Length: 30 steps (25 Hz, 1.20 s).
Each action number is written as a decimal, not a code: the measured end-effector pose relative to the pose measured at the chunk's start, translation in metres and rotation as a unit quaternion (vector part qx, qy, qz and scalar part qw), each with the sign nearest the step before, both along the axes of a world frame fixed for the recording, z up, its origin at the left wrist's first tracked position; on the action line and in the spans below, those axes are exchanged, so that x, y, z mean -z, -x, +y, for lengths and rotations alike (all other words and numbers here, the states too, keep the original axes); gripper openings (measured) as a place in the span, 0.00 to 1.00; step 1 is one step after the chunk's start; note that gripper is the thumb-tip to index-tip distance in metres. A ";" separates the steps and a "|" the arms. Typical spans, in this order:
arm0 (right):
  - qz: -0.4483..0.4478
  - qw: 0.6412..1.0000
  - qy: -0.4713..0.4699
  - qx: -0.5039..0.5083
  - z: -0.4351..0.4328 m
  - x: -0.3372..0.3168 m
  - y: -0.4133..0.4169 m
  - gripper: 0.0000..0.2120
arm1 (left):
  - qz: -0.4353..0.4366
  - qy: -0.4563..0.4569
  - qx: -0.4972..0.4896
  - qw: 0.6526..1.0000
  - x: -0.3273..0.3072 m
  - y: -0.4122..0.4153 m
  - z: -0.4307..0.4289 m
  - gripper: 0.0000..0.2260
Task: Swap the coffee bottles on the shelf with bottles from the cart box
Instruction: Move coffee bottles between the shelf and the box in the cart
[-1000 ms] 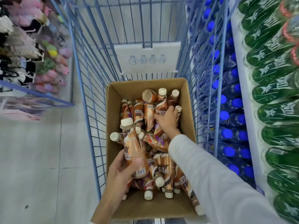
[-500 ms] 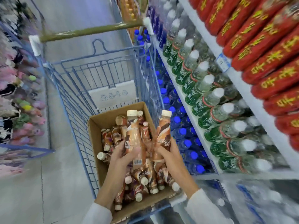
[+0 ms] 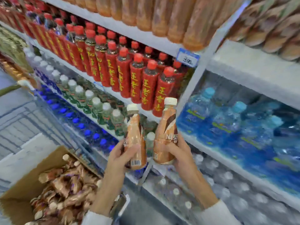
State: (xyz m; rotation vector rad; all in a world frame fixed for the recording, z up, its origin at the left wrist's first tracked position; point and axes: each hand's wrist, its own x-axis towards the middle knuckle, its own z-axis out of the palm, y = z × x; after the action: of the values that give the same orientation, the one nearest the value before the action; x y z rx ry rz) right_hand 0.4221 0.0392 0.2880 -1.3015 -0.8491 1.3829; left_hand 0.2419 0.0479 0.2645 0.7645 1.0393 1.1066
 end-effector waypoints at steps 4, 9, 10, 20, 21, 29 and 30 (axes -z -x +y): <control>-0.020 0.997 -0.037 0.065 -0.057 -0.041 -0.117 0.17 | -0.022 -0.048 0.101 0.993 -0.037 -0.121 -0.012 0.21; -0.034 0.989 -0.076 0.123 -0.118 -0.087 -0.224 0.17 | -0.042 -0.102 0.182 0.977 -0.074 -0.243 -0.028 0.13; -0.042 0.986 -0.082 0.140 -0.125 -0.095 -0.240 0.18 | -0.042 -0.111 0.193 0.974 -0.081 -0.260 -0.030 0.13; -0.188 0.921 -0.135 0.313 -0.098 -0.178 -0.353 0.18 | 0.025 -0.296 0.244 0.923 -0.181 -0.399 0.027 0.09; -0.207 0.913 -0.139 0.322 -0.089 -0.183 -0.362 0.19 | 0.055 -0.323 0.237 0.914 -0.188 -0.410 0.036 0.11; -0.269 0.904 -0.116 0.312 -0.044 -0.169 -0.392 0.24 | 0.187 -0.396 0.182 0.880 -0.185 -0.442 0.069 0.18; -0.268 0.903 -0.118 0.313 -0.042 -0.168 -0.392 0.24 | 0.185 -0.400 0.182 0.879 -0.184 -0.442 0.070 0.18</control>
State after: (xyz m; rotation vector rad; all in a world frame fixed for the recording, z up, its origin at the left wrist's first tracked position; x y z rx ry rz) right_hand 0.8143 -0.0027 0.4558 -1.5997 -0.8150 0.4005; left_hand 0.6837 0.1184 0.4486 1.8171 0.6645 1.0669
